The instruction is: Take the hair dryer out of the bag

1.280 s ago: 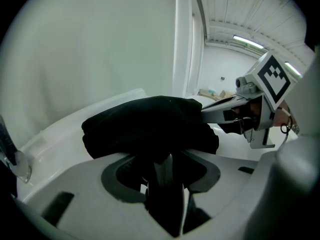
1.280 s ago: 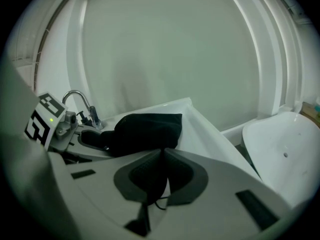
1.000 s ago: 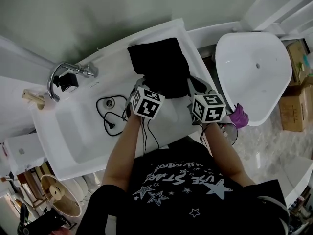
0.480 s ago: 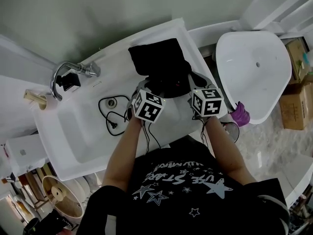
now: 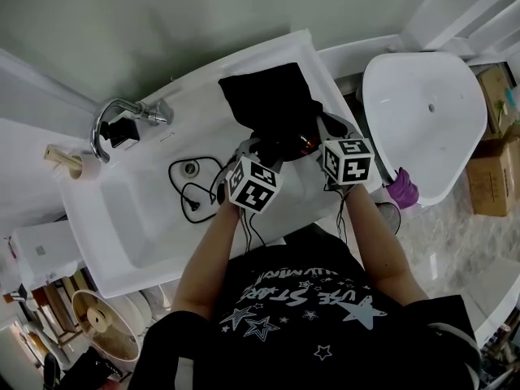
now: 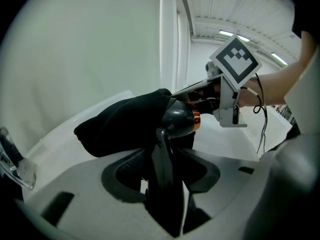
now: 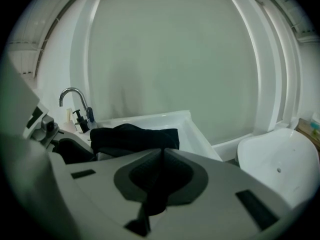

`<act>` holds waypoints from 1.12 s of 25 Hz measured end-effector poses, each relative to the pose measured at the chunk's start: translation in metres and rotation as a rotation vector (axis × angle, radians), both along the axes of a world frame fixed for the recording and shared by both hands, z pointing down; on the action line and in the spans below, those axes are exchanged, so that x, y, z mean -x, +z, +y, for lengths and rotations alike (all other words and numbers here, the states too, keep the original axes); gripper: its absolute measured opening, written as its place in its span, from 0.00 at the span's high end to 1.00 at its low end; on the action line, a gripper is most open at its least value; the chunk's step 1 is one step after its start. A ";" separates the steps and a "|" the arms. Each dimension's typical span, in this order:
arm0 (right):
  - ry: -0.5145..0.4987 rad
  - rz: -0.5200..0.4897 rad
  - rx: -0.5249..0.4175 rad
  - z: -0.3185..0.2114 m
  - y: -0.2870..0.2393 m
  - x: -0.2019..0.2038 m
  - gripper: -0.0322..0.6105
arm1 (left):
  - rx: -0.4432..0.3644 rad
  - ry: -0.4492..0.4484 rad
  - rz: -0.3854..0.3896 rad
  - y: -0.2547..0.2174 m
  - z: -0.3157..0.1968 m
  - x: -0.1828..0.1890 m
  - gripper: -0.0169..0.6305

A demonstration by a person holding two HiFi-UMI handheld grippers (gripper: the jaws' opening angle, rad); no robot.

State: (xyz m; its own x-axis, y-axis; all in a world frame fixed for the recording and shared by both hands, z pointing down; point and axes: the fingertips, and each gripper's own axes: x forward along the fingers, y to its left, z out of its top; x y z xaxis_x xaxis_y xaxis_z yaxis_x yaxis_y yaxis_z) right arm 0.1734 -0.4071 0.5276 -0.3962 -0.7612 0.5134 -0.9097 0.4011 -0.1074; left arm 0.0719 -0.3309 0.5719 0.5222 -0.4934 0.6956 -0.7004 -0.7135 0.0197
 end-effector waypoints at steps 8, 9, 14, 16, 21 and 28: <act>-0.085 -0.032 0.025 0.001 -0.007 0.010 0.91 | -0.018 0.069 0.017 -0.009 0.021 0.003 0.66; -0.089 -0.032 0.026 0.002 -0.008 0.010 0.91 | -0.018 0.075 0.021 -0.010 0.024 0.003 0.66; -0.089 -0.055 0.028 0.002 -0.010 0.011 0.91 | -0.010 0.115 0.044 -0.013 0.042 -0.001 0.66; -0.092 -0.058 0.028 0.004 -0.011 0.012 0.91 | -0.005 0.127 0.059 -0.014 0.050 -0.002 0.66; -0.093 -0.070 0.035 0.010 -0.014 0.016 0.91 | 0.003 0.147 0.079 -0.017 0.069 0.002 0.66; -0.078 -0.052 0.039 0.022 -0.011 0.019 0.91 | 0.009 0.182 0.110 -0.026 0.095 0.011 0.66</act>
State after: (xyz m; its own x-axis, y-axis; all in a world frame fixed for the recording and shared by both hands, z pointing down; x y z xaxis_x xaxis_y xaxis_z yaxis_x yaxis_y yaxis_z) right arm 0.1539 -0.3851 0.5168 -0.4803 -0.7068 0.5193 -0.8687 0.4650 -0.1706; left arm 0.0607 -0.2358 0.5458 0.6751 -0.3777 0.6337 -0.5529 -0.8277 0.0956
